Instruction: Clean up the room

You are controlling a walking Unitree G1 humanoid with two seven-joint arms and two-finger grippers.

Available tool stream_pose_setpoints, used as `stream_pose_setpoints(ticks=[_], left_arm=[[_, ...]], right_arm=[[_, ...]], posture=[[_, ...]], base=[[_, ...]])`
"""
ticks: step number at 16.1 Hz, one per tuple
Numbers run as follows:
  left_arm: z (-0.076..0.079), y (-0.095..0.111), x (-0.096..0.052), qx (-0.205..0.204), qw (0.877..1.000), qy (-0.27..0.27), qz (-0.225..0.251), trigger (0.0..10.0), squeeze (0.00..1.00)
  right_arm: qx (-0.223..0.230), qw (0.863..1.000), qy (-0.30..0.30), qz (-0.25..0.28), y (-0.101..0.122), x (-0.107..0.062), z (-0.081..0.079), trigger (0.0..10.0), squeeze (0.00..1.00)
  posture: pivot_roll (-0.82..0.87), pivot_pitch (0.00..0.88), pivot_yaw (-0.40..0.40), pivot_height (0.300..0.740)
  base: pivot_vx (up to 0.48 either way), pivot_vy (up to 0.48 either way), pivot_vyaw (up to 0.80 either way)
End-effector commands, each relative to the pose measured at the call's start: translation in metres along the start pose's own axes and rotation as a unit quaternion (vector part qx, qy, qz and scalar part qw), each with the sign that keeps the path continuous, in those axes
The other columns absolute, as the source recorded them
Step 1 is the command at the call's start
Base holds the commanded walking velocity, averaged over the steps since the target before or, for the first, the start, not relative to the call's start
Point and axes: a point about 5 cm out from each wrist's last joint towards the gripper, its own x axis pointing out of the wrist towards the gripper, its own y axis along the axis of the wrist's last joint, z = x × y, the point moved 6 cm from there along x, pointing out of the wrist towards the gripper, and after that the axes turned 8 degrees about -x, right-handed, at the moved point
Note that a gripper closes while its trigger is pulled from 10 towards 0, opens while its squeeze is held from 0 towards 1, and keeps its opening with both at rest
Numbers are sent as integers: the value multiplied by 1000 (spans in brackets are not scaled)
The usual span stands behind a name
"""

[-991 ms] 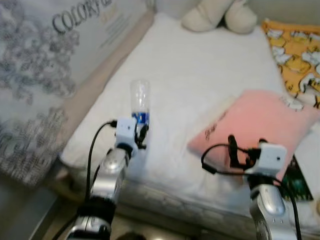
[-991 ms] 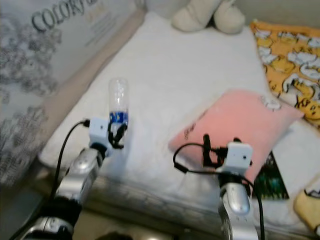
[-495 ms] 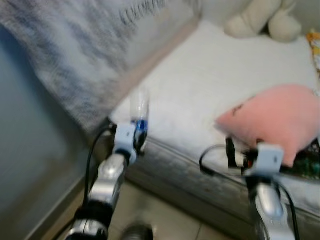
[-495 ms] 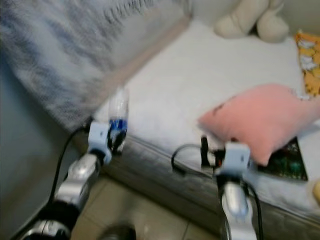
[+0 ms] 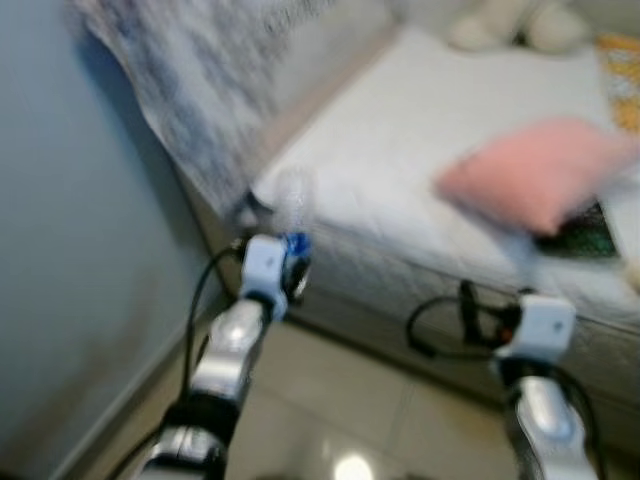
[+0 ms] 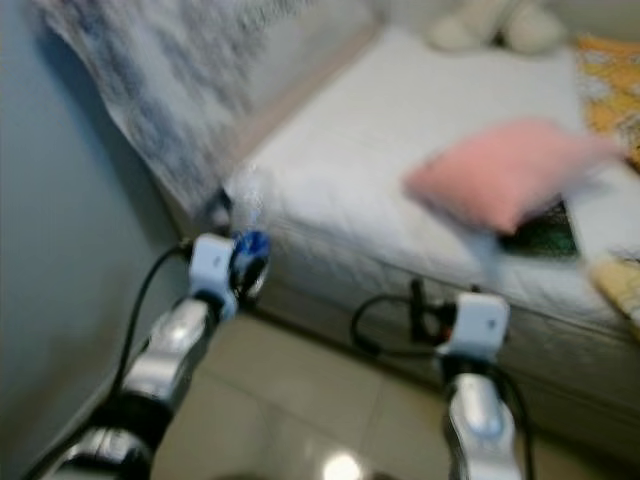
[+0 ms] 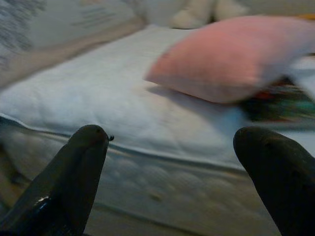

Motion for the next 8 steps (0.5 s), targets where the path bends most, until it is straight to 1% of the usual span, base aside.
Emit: stream_pose_setpoints(ticks=[1, 3, 4, 6, 7, 8], left_arm=[[-6, 5, -1, 8, 1000, 5, 11, 10000, 0], [-6, 4, -1, 8, 1000, 4, 10, 10000, 0], [-4, 3, -1, 9, 1000, 0, 12, 10000, 0], [-2, 2, -1, 14, 1000, -1, 11, 10000, 0], [-6, 5, -2, 10, 1000, 6, 20, 10000, 0], [-7, 4, -2, 11, 1000, 7, 19, 10000, 0]], right_arm=[[6, 1000, 5, 1, 1, 0, -5, 10000, 0], [1, 1000, 7, 0, 0, 0, -5, 10000, 0], [1, 1000, 8, -3, -1, 0, -5, 10000, 0], [0, 1000, 11, -4, -2, 0, -5, 10000, 0], [-1, 1000, 12, -4, -2, 0, -5, 10000, 0], [-2, 1000, 12, -4, -2, 1, -5, 10000, 0]], posture=[[-183, 0, 74, 740], [-185, 0, 72, 740], [-187, 0, 69, 740], [-188, 0, 68, 740], [-192, 0, 69, 740], [-190, 0, 69, 740]], base=[[0, 0, 0], [0, 0, 781], [0, -311, 712], [0, -480, 700], [0, -480, 688], [0, -480, 688]])
